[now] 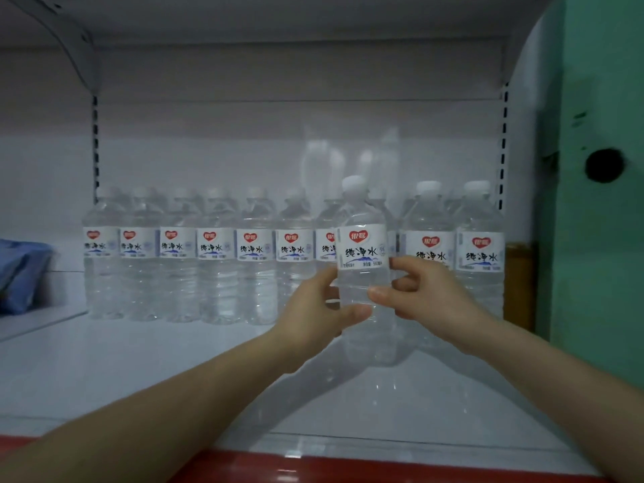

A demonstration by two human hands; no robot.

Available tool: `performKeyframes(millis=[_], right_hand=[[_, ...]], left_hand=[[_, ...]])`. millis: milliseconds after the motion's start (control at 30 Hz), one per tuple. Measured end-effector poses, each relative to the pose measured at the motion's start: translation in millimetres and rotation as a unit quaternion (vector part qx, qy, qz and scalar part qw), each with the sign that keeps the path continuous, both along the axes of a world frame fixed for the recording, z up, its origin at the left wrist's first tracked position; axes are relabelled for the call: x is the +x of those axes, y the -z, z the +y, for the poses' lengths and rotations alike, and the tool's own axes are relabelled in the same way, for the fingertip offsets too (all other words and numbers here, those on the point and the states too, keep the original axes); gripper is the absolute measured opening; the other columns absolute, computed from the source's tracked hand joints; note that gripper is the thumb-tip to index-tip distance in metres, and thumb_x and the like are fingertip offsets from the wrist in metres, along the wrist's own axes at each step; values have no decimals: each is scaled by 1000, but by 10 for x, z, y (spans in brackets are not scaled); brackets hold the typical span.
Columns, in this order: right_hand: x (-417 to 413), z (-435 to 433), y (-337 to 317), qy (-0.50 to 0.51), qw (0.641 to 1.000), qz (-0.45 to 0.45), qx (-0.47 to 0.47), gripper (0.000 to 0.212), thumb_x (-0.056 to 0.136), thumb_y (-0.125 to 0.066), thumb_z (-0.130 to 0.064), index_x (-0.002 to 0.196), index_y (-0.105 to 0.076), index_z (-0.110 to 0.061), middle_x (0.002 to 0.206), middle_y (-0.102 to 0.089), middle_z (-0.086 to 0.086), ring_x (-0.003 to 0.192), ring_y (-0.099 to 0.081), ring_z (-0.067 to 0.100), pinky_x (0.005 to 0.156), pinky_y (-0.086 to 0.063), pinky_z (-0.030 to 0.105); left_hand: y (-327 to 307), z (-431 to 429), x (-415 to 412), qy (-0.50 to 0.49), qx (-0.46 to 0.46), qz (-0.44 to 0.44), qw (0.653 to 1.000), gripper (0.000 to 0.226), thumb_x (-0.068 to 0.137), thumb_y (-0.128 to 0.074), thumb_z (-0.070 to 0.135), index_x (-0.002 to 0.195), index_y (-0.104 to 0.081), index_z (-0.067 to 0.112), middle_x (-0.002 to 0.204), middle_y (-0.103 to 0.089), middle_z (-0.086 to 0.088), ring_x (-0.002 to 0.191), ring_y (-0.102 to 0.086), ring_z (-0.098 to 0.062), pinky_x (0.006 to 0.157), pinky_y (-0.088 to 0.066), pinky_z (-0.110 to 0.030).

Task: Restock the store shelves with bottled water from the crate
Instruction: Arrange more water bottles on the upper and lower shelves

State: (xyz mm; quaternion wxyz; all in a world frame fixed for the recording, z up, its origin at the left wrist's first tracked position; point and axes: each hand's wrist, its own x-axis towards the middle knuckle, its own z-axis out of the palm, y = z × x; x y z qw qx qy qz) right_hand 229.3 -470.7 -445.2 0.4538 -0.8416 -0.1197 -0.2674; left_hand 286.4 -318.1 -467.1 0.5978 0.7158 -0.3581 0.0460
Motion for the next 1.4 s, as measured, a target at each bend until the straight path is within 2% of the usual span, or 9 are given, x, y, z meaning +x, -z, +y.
performKeyframes(millis=[167, 367, 467, 567, 733, 967, 1100, 1200, 1400], right_hand=[[-68, -8, -9, 80, 993, -7, -85, 23, 79, -72, -29, 77, -53, -42, 60, -66, -11, 59, -63, 2, 54, -46, 11], [-71, -61, 44, 94, 986, 60, -126, 39, 76, -75, -20, 111, -59, -25, 68, -61, 14, 57, -52, 11, 55, -41, 18], [-29, -8, 72, 141, 979, 57, -138, 25, 79, -73, -20, 95, -55, -22, 79, -63, 9, 67, -59, 11, 62, -46, 18], [22, 18, 111, 187, 970, 58, -142, 25, 81, -71, -23, 93, -55, -8, 86, -66, 11, 79, -66, 23, 77, -54, 36], [118, -39, 202, 205, 973, 34, -97, 24, 82, -70, -19, 73, -49, -13, 77, -65, 14, 76, -66, 28, 71, -52, 38], [185, -76, 268, 207, 975, 7, -86, 23, 83, -68, -14, 67, -51, -16, 71, -61, 9, 74, -65, 27, 68, -52, 37], [210, -91, 273, 216, 971, 6, -100, 19, 83, -68, -15, 71, -53, -14, 72, -62, 9, 73, -64, 26, 68, -51, 35], [209, -90, 273, 218, 969, 4, -113, 16, 84, -67, -17, 74, -54, -14, 72, -62, 8, 73, -64, 25, 69, -52, 35], [200, -95, 281, 219, 968, 5, -123, 14, 85, -66, -18, 78, -57, -10, 77, -63, 10, 76, -64, 25, 71, -52, 34]], left_hand=[[21, -25, -29, -6, 23, -1, 1000, 53, 79, -72, 11, 120, -49, 35, 96, -67, 8, 91, -65, -15, 70, -53, -21], [-61, -73, -27, -31, 70, -33, 997, 59, 80, -71, 10, 124, -43, 36, 93, -53, 19, 98, -56, -14, 80, -48, -25], [-57, -111, 26, -52, 88, -32, 994, 64, 80, -71, 10, 132, -41, 31, 107, -57, 6, 104, -57, -20, 87, -50, -33], [-70, -156, 71, -68, 94, -27, 993, 64, 80, -71, 11, 133, -40, 31, 112, -55, 1, 106, -56, -21, 93, -49, -39], [-75, -276, 146, -79, 101, -23, 991, 62, 80, -71, 10, 133, -42, 23, 117, -57, -3, 109, -57, -25, 92, -49, -40], [9, -349, 311, -80, 74, 7, 994, 32, 79, -72, 10, 110, -63, 13, 101, -71, -6, 77, -62, -13, 63, -46, -18], [46, -368, 351, -96, 75, 9, 993, 16, 77, -75, 17, 84, -62, 10, 74, -64, -5, 64, -51, -16, 63, -42, -28], [60, -386, 333, -109, 69, 7, 992, 43, 78, -74, 14, 56, -38, 21, 51, -32, 6, 49, -31, -11, 54, -32, -25], [34, -390, 286, -131, 104, -12, 986, 47, 80, -73, 18, 56, -32, 20, 53, -28, 5, 50, -28, -11, 57, -34, -27]])
